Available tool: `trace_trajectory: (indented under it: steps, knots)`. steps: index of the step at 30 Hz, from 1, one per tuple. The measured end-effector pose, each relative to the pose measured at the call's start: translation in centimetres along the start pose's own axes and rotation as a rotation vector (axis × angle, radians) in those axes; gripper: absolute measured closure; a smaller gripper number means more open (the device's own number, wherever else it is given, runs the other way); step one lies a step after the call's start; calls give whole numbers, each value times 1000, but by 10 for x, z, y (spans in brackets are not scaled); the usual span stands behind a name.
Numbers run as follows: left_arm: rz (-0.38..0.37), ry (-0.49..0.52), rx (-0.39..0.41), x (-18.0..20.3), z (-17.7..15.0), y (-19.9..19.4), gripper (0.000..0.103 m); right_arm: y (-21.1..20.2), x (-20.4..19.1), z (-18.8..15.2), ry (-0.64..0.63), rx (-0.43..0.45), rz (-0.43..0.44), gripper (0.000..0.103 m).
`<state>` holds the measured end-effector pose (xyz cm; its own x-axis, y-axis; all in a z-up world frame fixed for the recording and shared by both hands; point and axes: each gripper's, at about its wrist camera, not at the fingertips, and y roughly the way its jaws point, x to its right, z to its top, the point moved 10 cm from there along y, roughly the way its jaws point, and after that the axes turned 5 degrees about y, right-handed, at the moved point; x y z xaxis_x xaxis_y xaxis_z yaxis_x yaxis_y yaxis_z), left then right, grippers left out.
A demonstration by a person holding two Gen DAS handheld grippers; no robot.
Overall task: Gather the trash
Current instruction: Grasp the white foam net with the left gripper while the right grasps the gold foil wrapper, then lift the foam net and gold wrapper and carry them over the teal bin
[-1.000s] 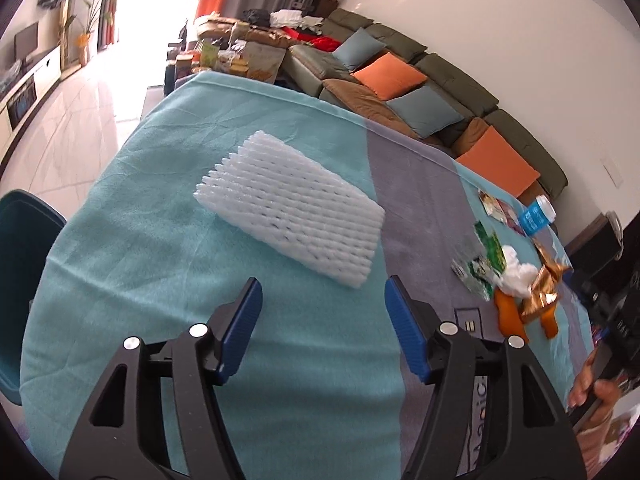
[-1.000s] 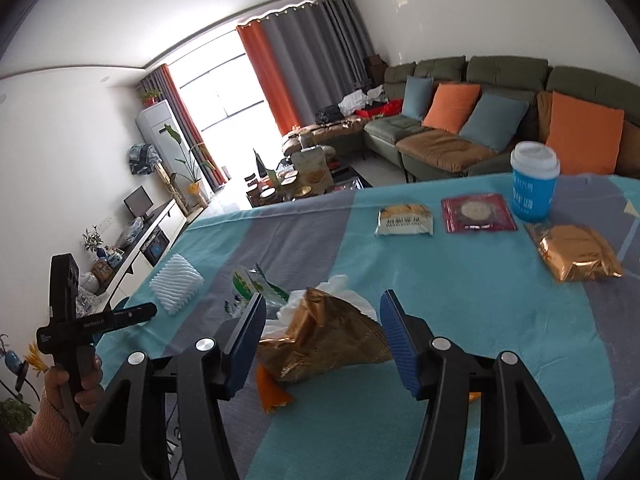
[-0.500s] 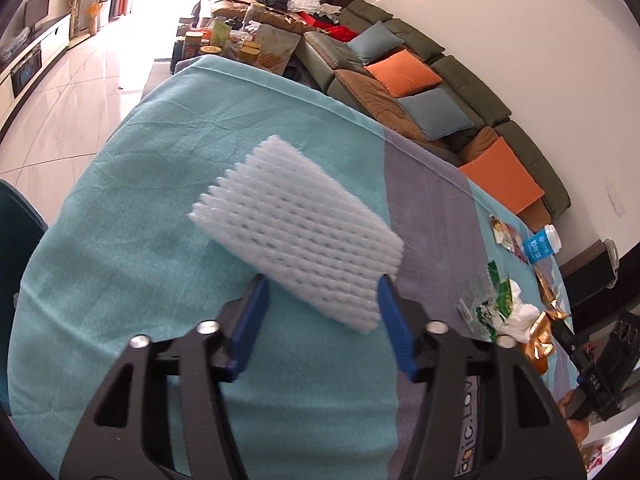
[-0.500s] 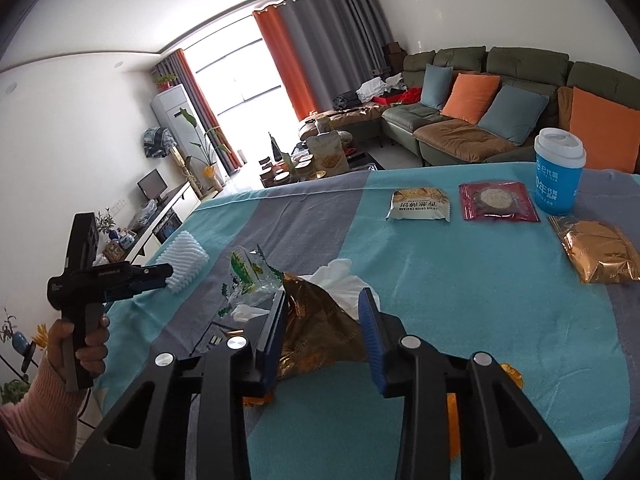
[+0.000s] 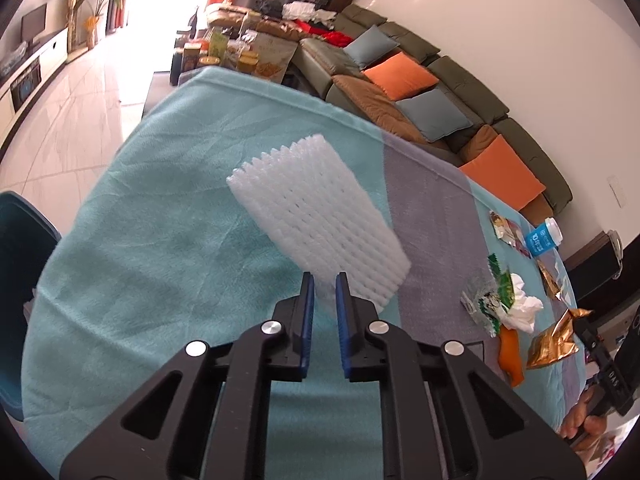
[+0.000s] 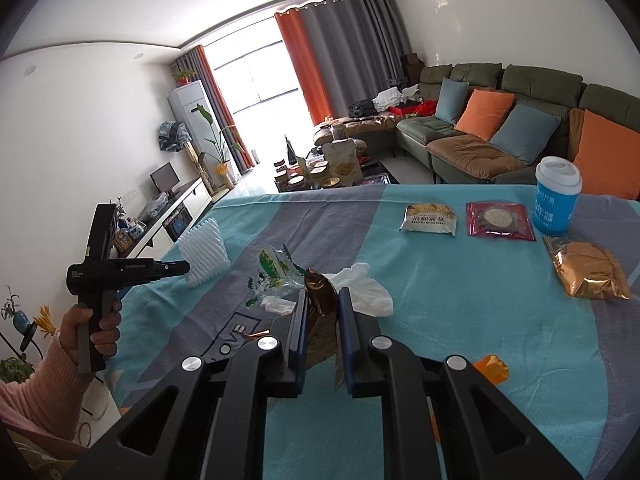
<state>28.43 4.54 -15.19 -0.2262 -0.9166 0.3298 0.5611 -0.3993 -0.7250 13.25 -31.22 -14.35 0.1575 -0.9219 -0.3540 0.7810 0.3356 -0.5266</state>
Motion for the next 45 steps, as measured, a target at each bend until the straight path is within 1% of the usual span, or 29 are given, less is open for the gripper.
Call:
trace_trajectory:
  steps: [5, 9, 14, 23, 31, 37, 45]
  knots:
    - [-5, 35, 35, 5, -5, -23, 92, -15, -9, 7, -10, 26, 22, 90]
    - [-17, 50, 64, 9, -9, -43, 92, -23, -26, 12, -32, 43, 60, 90]
    - [-29, 65, 95, 12, -17, -68, 93, -19, -50, 15, -63, 46, 114, 90]
    - [-29, 73, 128, 1, -33, -107, 93, 12, -95, 9, -79, -2, 222, 90]
    - [-3, 70, 164, -15, -40, -140, 93, 44, -131, 4, -85, -55, 292, 90]
    - [26, 64, 188, -31, -43, -162, 93, 65, -163, 9, -111, -81, 343, 90]
    - [79, 24, 215, -59, -49, -187, 93, 90, -200, 9, -140, -118, 390, 90]
